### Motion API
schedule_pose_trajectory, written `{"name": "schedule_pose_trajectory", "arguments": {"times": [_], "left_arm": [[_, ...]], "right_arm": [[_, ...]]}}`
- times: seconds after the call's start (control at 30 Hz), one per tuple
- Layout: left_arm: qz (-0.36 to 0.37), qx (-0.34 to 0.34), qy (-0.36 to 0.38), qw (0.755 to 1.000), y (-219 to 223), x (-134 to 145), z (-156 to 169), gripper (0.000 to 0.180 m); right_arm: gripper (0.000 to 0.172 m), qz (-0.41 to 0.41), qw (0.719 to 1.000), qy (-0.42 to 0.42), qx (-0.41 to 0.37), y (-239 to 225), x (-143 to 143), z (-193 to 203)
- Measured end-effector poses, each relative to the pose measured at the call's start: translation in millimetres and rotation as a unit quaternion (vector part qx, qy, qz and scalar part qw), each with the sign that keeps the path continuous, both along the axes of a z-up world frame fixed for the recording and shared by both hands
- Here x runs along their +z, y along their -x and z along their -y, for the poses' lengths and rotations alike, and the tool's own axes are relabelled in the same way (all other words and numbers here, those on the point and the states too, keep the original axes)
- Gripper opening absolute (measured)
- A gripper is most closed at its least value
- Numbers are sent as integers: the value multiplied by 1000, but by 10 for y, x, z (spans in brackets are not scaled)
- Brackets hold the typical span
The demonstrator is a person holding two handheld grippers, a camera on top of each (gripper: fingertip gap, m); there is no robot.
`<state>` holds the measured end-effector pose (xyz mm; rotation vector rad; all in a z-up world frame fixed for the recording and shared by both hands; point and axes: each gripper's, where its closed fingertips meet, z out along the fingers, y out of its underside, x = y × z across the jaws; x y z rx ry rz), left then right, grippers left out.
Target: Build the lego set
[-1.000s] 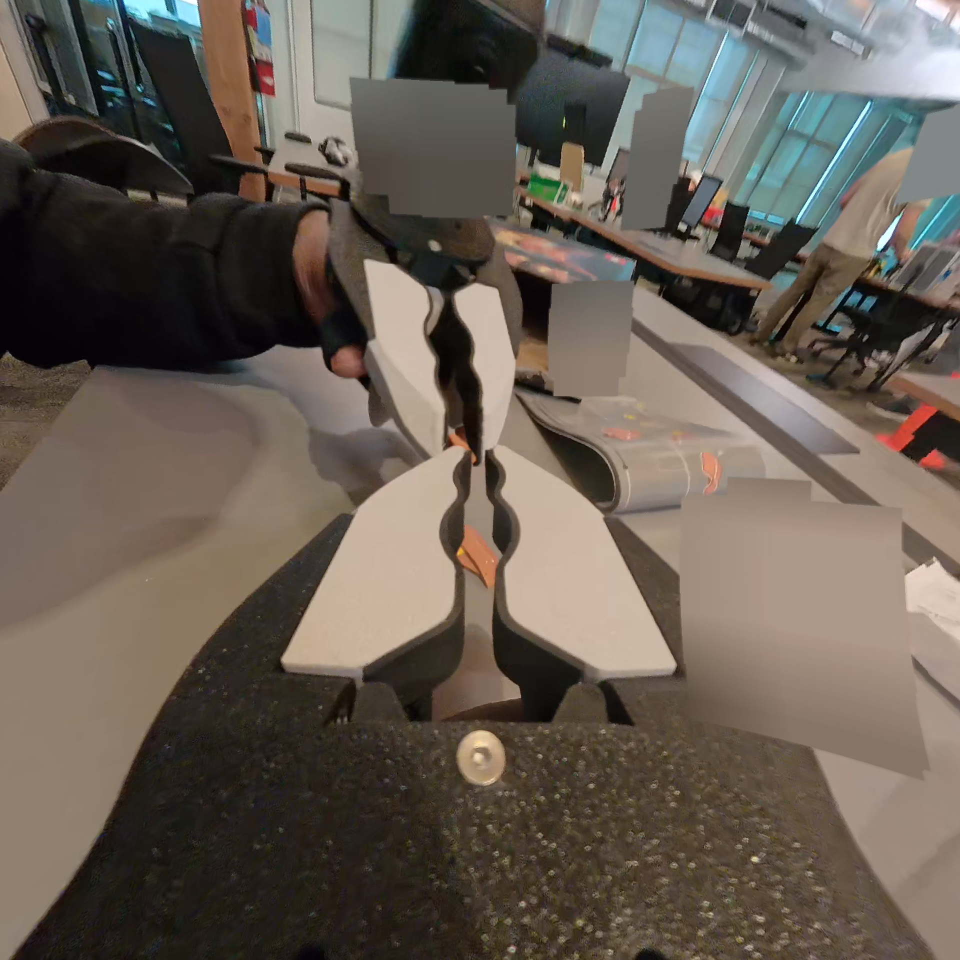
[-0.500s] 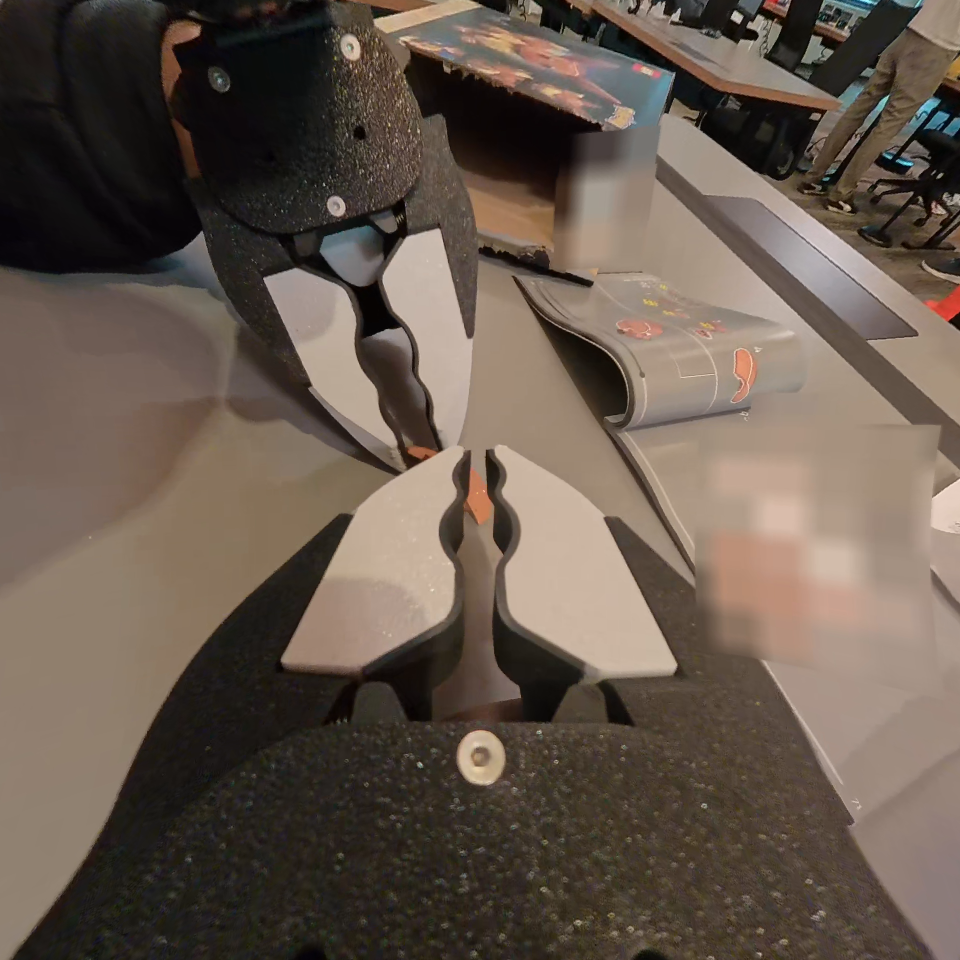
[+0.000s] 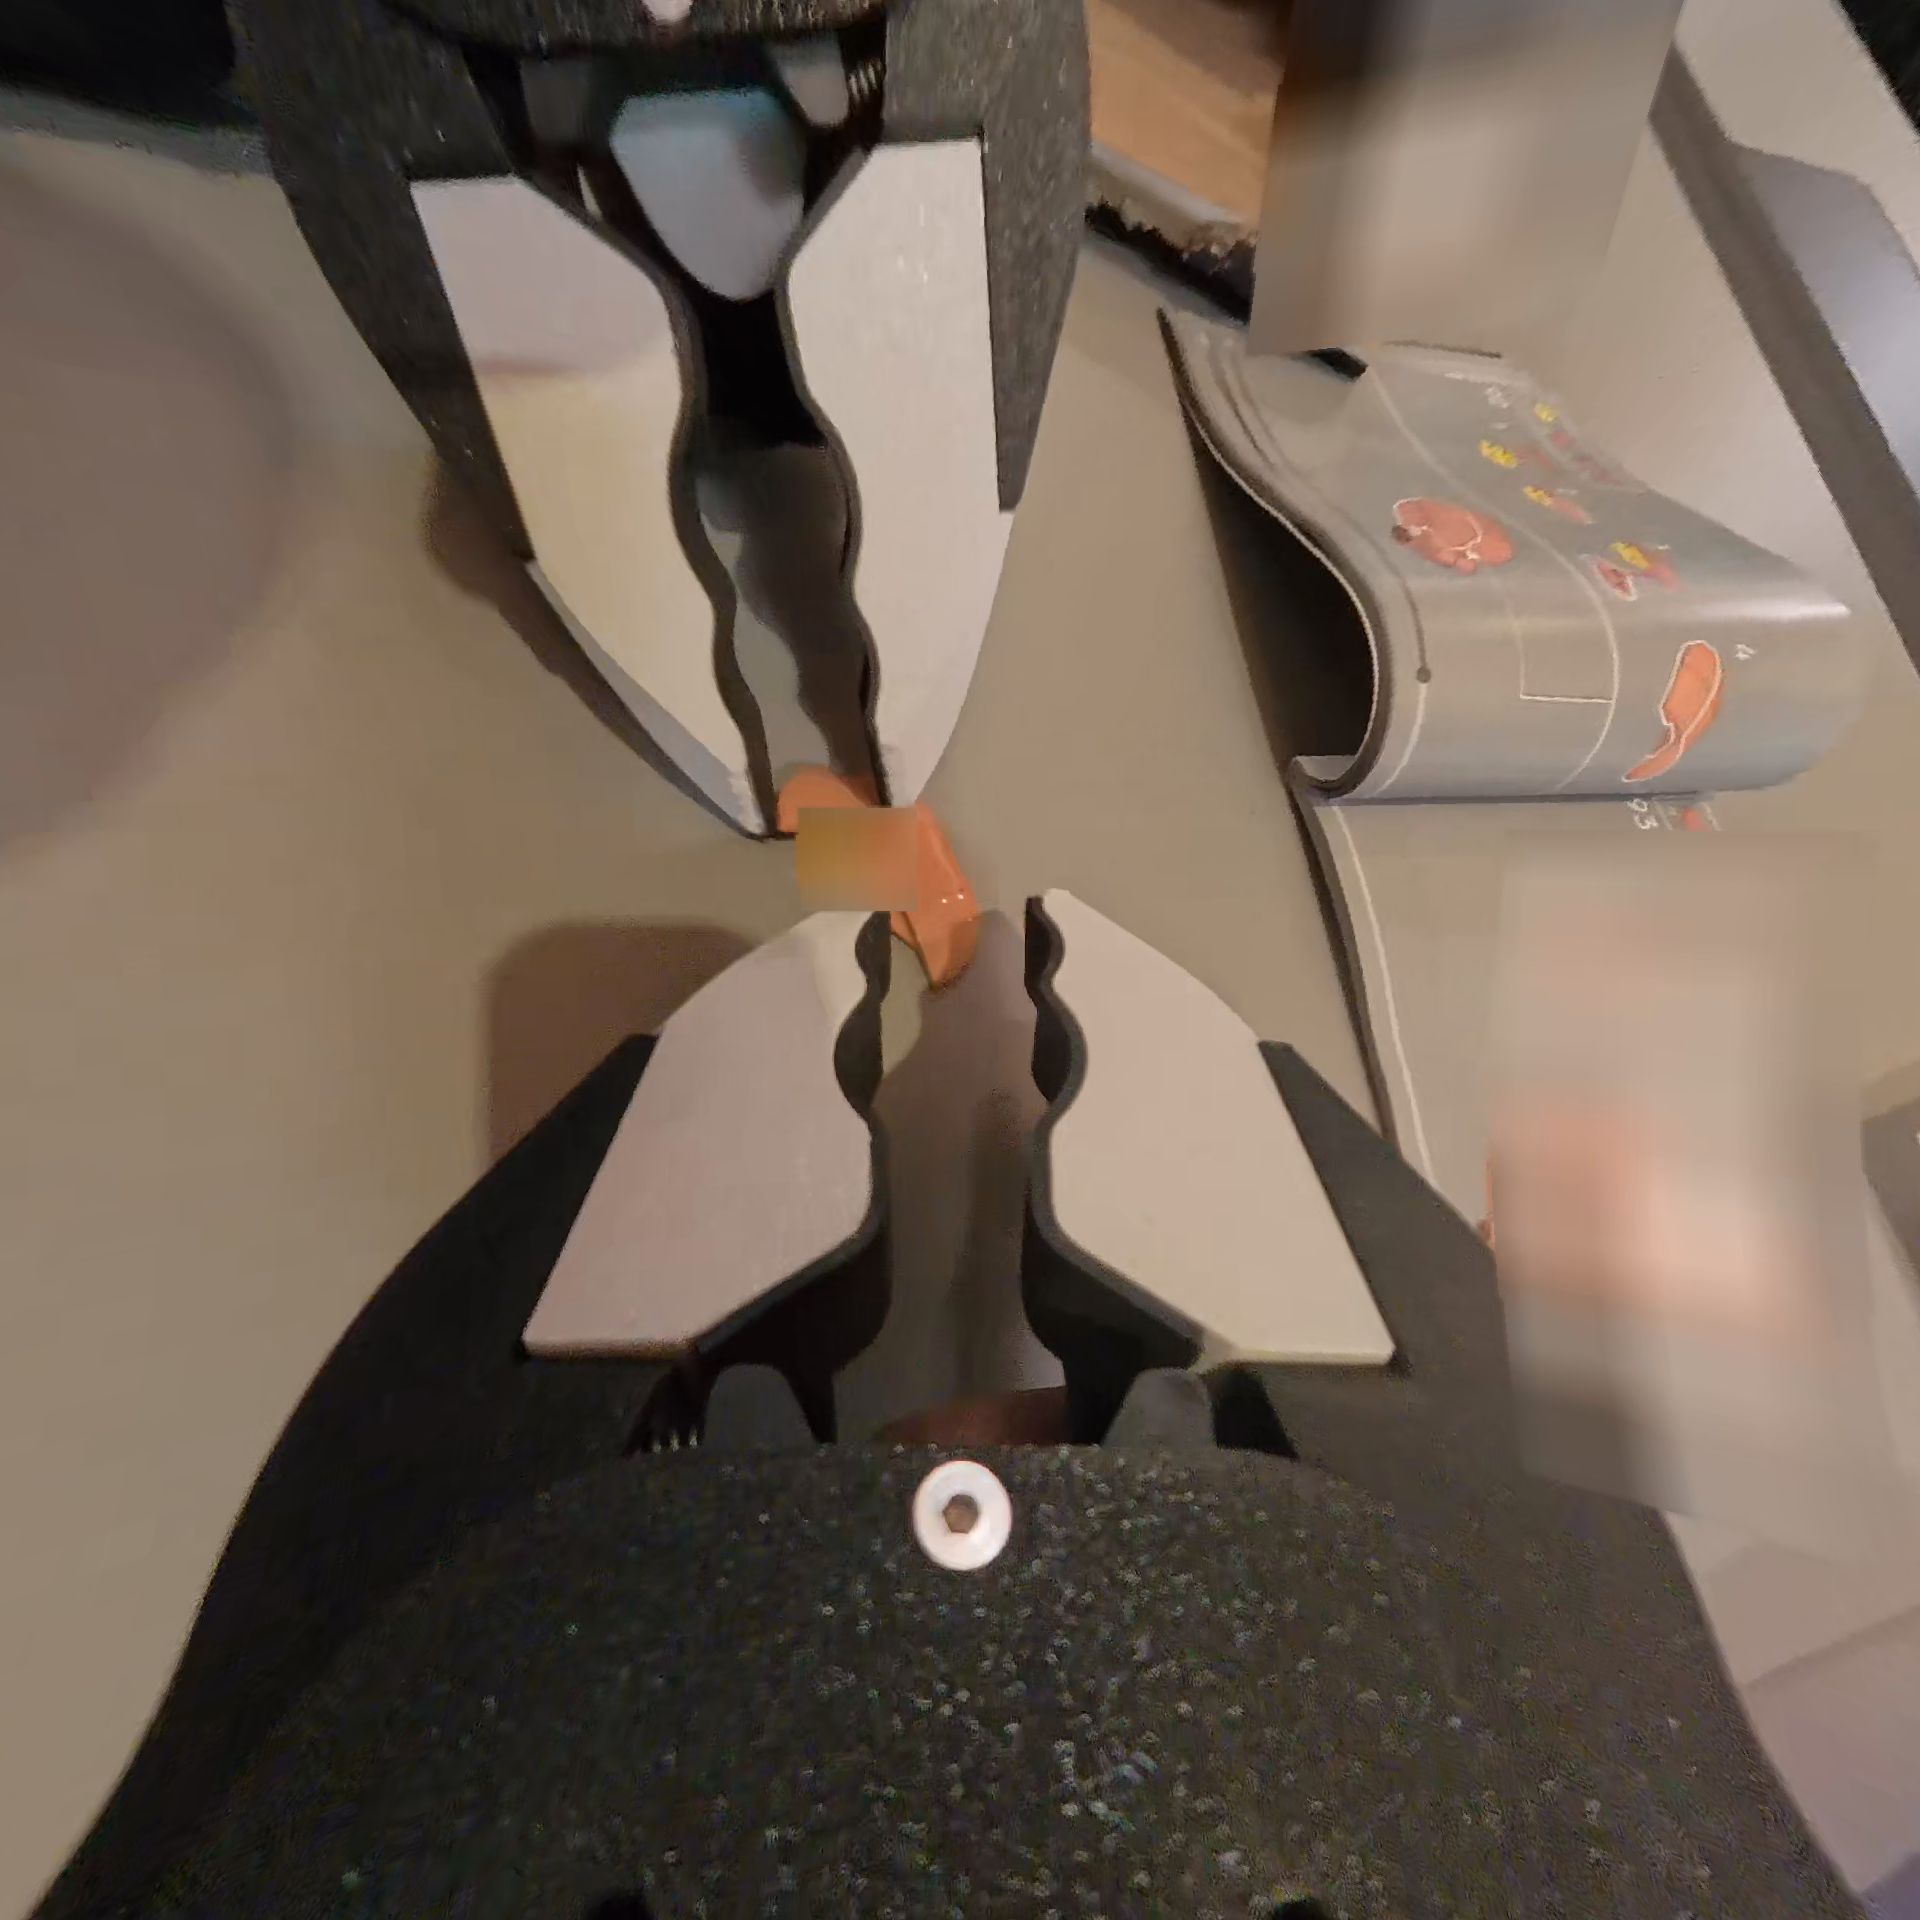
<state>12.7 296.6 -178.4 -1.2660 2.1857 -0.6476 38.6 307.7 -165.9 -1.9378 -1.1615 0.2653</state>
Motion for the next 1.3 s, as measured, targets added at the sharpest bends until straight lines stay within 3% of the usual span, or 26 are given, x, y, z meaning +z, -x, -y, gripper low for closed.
{"name": "schedule_pose_trajectory", "arguments": {"times": [0.33,0.87,1.3], "left_arm": [[-11,-2,12,1000,81,13,-33,20],[-26,12,23,999,111,-24,-62,19],[-19,8,37,999,93,-10,-32,15]], "right_arm": [[28,65,989,67,115,23,-132,-6],[10,44,990,96,90,-2,-160,35],[10,49,990,85,97,34,-156,32]]}}
